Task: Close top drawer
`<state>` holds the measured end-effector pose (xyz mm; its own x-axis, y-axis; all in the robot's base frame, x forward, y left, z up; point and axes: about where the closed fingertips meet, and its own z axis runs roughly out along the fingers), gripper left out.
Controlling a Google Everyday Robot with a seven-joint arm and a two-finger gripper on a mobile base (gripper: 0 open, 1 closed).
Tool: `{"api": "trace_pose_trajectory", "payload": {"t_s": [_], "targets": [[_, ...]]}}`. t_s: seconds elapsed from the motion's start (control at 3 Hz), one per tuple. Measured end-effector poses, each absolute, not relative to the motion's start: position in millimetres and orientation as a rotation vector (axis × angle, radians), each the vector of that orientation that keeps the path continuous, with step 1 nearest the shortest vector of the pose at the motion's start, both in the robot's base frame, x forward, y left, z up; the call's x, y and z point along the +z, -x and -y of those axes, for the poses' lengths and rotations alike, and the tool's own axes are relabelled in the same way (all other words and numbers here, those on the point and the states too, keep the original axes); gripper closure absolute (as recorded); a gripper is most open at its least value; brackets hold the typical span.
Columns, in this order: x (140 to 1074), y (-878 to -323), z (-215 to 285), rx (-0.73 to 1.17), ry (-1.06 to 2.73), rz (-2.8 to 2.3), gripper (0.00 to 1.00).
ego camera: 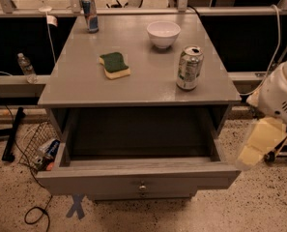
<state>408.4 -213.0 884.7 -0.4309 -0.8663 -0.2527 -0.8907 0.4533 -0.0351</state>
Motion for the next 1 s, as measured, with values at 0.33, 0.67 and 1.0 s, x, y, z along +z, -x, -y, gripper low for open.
{"api": "trace_pose_trajectory", "payload": {"t_s": [0.33,0.67,1.0], "targets": [[841,-389,209,0.204,1.411,-2.627,0.0],[808,-372,205,0.215,1.332,-2.766,0.0],[780,-361,200,0.216,1.28,-2.87,0.0]]}}
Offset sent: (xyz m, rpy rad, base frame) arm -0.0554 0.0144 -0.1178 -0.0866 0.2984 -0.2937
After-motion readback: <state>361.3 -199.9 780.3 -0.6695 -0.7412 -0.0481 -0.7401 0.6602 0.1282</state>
